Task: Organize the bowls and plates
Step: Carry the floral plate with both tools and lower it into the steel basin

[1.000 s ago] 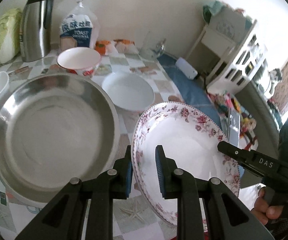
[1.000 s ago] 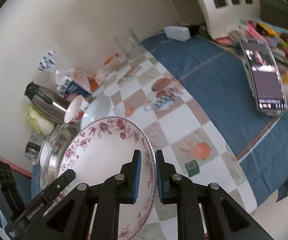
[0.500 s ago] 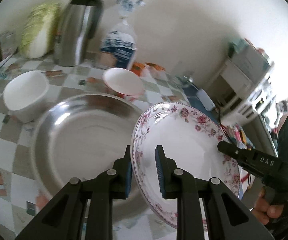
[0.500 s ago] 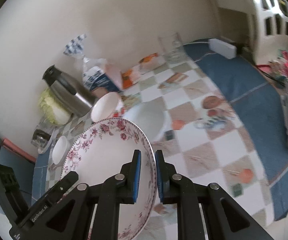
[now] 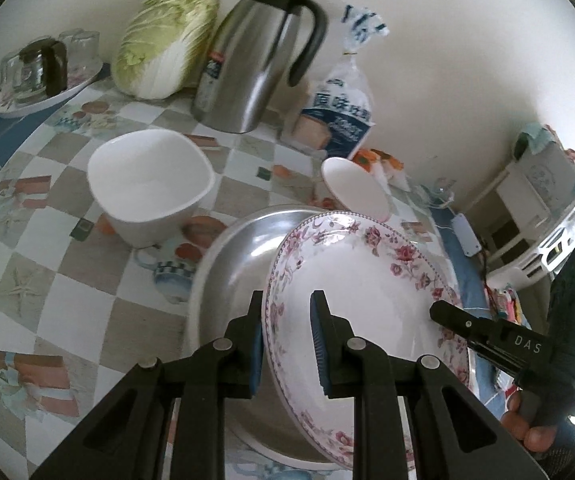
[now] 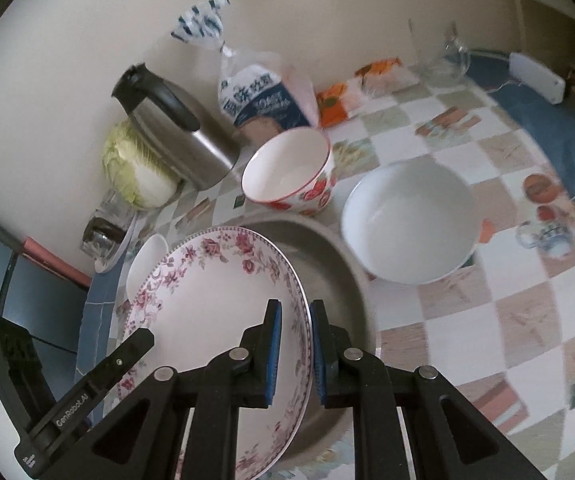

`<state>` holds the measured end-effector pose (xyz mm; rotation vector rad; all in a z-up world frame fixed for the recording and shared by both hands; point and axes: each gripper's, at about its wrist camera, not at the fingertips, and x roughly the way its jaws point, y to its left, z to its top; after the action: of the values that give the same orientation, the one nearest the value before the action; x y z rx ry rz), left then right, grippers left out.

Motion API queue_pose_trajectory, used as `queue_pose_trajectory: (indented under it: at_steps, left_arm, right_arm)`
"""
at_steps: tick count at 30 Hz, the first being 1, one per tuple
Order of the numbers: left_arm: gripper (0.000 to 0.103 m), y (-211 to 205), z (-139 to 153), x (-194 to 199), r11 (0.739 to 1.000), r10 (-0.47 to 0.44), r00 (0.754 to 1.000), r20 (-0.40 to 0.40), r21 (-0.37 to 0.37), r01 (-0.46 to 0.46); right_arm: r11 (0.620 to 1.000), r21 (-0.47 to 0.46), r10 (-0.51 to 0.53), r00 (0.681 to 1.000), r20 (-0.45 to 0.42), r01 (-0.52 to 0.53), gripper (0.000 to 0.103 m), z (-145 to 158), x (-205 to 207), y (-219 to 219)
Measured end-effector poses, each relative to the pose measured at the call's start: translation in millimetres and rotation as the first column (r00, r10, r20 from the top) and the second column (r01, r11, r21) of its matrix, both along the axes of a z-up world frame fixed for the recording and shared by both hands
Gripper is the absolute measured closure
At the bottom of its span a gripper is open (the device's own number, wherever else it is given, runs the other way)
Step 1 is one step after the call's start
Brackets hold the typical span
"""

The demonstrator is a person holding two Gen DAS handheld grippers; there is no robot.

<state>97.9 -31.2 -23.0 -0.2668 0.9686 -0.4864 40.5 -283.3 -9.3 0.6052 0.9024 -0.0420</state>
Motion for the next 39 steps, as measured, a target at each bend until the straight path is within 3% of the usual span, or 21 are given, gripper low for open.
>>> queue_pose_trajectory:
  at_steps: [13, 39]
  left_arm:
    - [0.081, -13.1, -25.5, 17.6, 0.998, 0.003, 0.998, -0.065, 0.071, 0.002]
    - [0.081, -27.7, -40.5, 27.2, 0.989, -0.003, 0.998, -0.059, 0.145, 0.012]
  right_arm:
    - [1.000, -0.008, -0.007, 0.997, -0.073, 0.007, 0.088, -25.9, 16.4, -1.2]
    - [0.999, -0.048, -0.014, 0.991, -0.131, 0.008, 0.088, -43.5, 23.3, 2.4]
